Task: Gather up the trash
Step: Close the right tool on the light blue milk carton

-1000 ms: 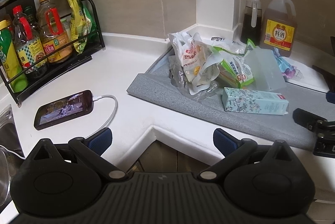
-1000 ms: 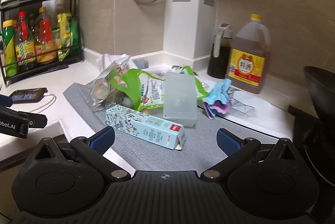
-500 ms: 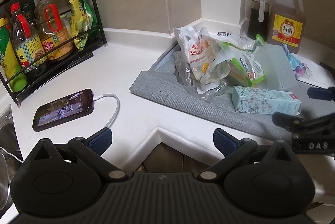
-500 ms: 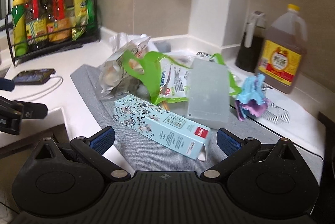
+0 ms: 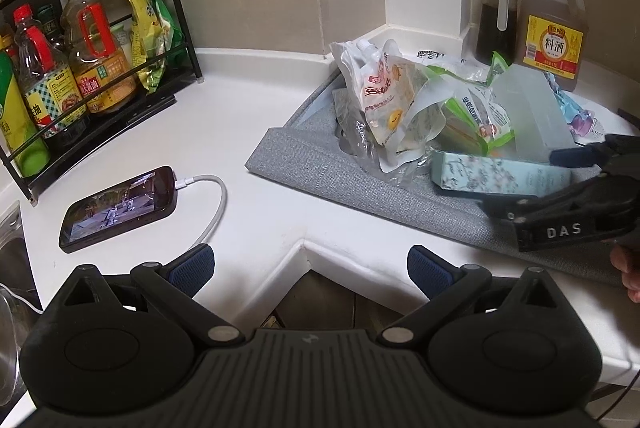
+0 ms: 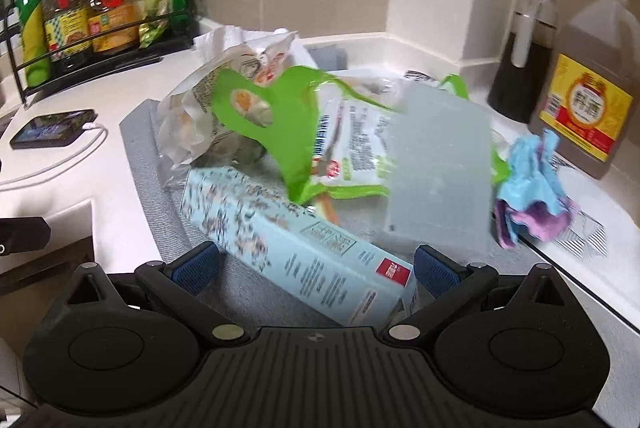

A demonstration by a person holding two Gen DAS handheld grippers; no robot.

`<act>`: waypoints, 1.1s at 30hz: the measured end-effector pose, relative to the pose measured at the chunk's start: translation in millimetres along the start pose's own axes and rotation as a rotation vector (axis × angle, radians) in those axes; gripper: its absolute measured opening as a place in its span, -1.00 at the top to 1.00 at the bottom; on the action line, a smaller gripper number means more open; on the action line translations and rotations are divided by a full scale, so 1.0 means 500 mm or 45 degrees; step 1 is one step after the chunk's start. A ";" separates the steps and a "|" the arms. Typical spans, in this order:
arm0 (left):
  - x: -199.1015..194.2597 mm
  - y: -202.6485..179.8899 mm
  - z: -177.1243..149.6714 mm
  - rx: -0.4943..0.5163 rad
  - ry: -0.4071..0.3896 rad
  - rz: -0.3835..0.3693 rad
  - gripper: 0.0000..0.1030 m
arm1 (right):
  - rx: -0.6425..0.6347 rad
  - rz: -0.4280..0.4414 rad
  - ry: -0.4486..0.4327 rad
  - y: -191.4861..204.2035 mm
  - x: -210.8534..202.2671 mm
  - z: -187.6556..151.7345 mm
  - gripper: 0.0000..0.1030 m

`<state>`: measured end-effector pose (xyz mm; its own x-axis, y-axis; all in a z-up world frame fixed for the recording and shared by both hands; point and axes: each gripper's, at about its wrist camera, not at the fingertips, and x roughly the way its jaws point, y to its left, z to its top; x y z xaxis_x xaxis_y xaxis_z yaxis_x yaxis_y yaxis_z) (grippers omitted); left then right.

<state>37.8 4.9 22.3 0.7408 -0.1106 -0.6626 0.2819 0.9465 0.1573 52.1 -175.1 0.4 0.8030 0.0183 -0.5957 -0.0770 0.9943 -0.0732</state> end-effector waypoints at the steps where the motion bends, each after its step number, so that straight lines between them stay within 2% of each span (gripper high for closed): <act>1: 0.000 -0.001 0.000 0.002 0.001 0.001 -0.99 | -0.008 -0.003 -0.002 0.001 0.002 0.002 -1.00; 6: 0.004 0.000 -0.002 0.008 0.003 0.002 -0.99 | -0.004 0.029 -0.023 -0.008 -0.009 0.014 -1.00; 11: 0.009 0.002 -0.002 0.002 0.007 0.004 -0.99 | -0.079 0.066 -0.027 -0.003 -0.007 0.034 -1.00; 16: 0.014 0.008 -0.001 -0.003 0.010 0.013 -0.99 | -0.071 0.132 0.055 -0.005 0.035 0.051 -1.00; 18: 0.015 0.014 0.001 -0.007 0.009 0.017 -0.99 | -0.041 0.149 0.054 -0.006 0.040 0.045 -0.89; 19: 0.014 0.017 0.003 -0.010 0.007 0.017 -0.99 | -0.021 0.164 0.040 -0.007 0.036 0.039 -0.61; 20: 0.014 0.018 0.004 -0.012 0.003 0.017 -0.99 | -0.003 0.164 0.020 -0.007 0.029 0.033 -0.46; 23: 0.013 0.017 0.014 -0.007 -0.013 0.015 -0.99 | -0.009 0.151 -0.025 -0.003 0.002 0.012 -0.14; 26: 0.006 0.006 0.029 0.018 -0.056 -0.005 -0.99 | -0.022 0.139 -0.037 0.002 -0.028 -0.008 0.01; 28: 0.004 -0.003 0.042 0.034 -0.077 -0.033 -0.99 | -0.007 0.112 -0.028 0.001 -0.050 -0.021 0.02; 33: 0.012 -0.008 0.084 0.033 -0.138 -0.192 -0.99 | 0.021 -0.051 -0.016 -0.022 -0.090 -0.058 0.02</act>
<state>66.5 -12.2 48.4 0.7498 -0.2836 -0.5978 0.4093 0.9087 0.0823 -0.3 -189.8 4.9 0.8126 -0.0202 -0.5824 -0.0349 0.9959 -0.0832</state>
